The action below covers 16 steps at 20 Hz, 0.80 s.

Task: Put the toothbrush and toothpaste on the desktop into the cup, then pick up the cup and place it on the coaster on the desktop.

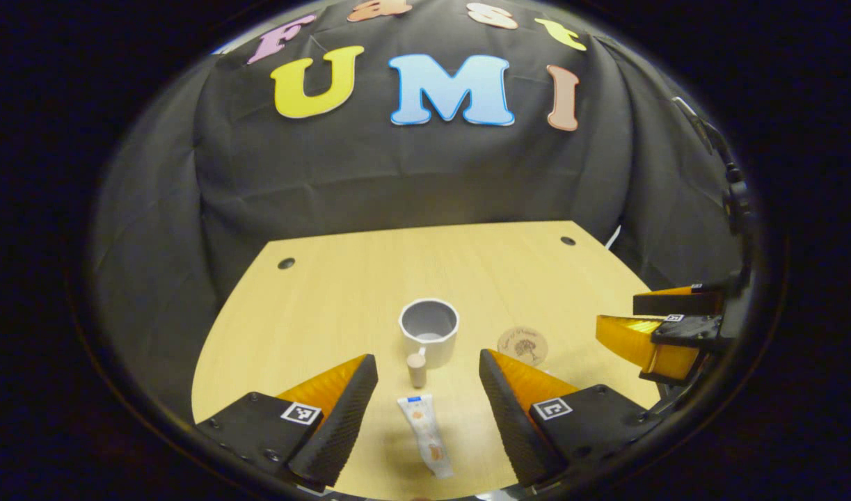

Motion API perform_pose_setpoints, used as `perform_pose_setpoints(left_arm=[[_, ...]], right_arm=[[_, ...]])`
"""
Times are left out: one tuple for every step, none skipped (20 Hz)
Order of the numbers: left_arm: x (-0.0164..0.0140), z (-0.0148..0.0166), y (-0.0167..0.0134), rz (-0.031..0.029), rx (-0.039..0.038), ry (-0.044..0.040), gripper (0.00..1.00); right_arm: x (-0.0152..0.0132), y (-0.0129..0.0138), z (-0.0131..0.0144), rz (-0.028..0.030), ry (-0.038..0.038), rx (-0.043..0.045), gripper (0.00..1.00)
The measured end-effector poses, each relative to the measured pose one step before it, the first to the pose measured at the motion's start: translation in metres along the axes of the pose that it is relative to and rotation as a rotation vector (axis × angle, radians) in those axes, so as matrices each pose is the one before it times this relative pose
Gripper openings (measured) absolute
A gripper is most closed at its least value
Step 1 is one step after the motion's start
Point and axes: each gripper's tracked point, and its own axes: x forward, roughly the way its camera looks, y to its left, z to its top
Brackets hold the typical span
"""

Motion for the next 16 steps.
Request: perform_pose_setpoints(left_arm=[[0.00363, -0.01132, -0.00081, -0.00547, -0.00766, 0.02948, 0.95], [0.00099, -0.01252, -0.00211, -0.00680, -0.00971, 0.02928, 0.96], [0.00181, -0.00646, 0.00013, -0.00349, -0.01069, 0.03306, 0.96], [0.00415, -0.00783, -0.00004, -0.00440, -0.01050, 0.02834, 0.96], [0.00787, -0.01437, 0.00073, -0.00277, -0.00958, 0.02680, 0.96], [0.00613, -0.01171, 0.00147, -0.00065, -0.00686, 0.03208, 0.96], [0.00437, -0.01193, 0.00209, 0.00292, -0.00561, 0.03636, 0.95], [0.00459, -0.01167, 0.00251, 0.00173, -0.00413, 0.04181, 0.96], [0.00559, -0.00980, 0.00212, -0.00007, -0.00414, 0.02971, 0.96], [0.00528, -0.00523, 0.00191, -0.00009, -0.00455, 0.02268, 0.96], [0.00321, -0.00499, 0.00166, 0.00155, -0.00527, 0.02029, 0.96], [0.00406, -0.00462, 0.00141, -0.00026, -0.00362, 0.01615, 0.96], [0.00390, -0.00583, 0.00180, 0.00021, -0.00141, 0.01305, 0.96], [0.00326, -0.00408, 0.00268, 0.00354, 0.00211, 0.01398, 0.96], [0.00257, -0.00312, 0.00285, 0.00499, 0.00110, 0.01643, 0.96], [0.00261, -0.00290, 0.00276, 0.00247, -0.00229, 0.01548, 0.96]], right_arm=[[0.00263, 0.00125, -0.01390, 0.00205, 0.02980, 0.00266, 0.90], [0.00325, 0.00006, -0.00778, 0.00120, 0.02686, 0.00159, 0.90], [0.00373, -0.00073, -0.01083, 0.00089, 0.02423, 0.00361, 0.90], [0.00286, -0.00195, -0.00947, 0.00119, 0.03116, 0.00504, 0.90], [0.00412, -0.00073, -0.01065, 0.00283, 0.03142, 0.00794, 0.90], [0.00476, -0.00071, -0.00900, 0.00246, 0.03473, 0.01002, 0.90], [0.00680, -0.00200, -0.01103, 0.00339, 0.03850, 0.00898, 0.90], [0.00583, -0.00026, -0.00670, 0.00209, 0.03095, 0.00930, 0.91], [0.00396, -0.00149, -0.00786, 0.00270, 0.02722, 0.00731, 0.91], [0.00475, -0.00141, -0.00752, 0.00212, 0.02665, 0.00487, 0.93], [0.00497, -0.00024, -0.00807, 0.00167, 0.02341, 0.00518, 0.92], [0.00361, -0.00043, -0.00426, 0.00192, 0.01839, 0.00483, 0.93], [0.00352, 0.00039, -0.00372, 0.00133, 0.01691, 0.00404, 0.92], [0.00729, 0.00018, -0.00479, -0.00024, 0.01655, 0.00359, 0.92], [0.00508, 0.00085, -0.00541, 0.00219, 0.01844, 0.00524, 0.92], [0.00443, 0.00103, -0.00351, 0.00317, 0.01918, 0.00835, 0.92]])
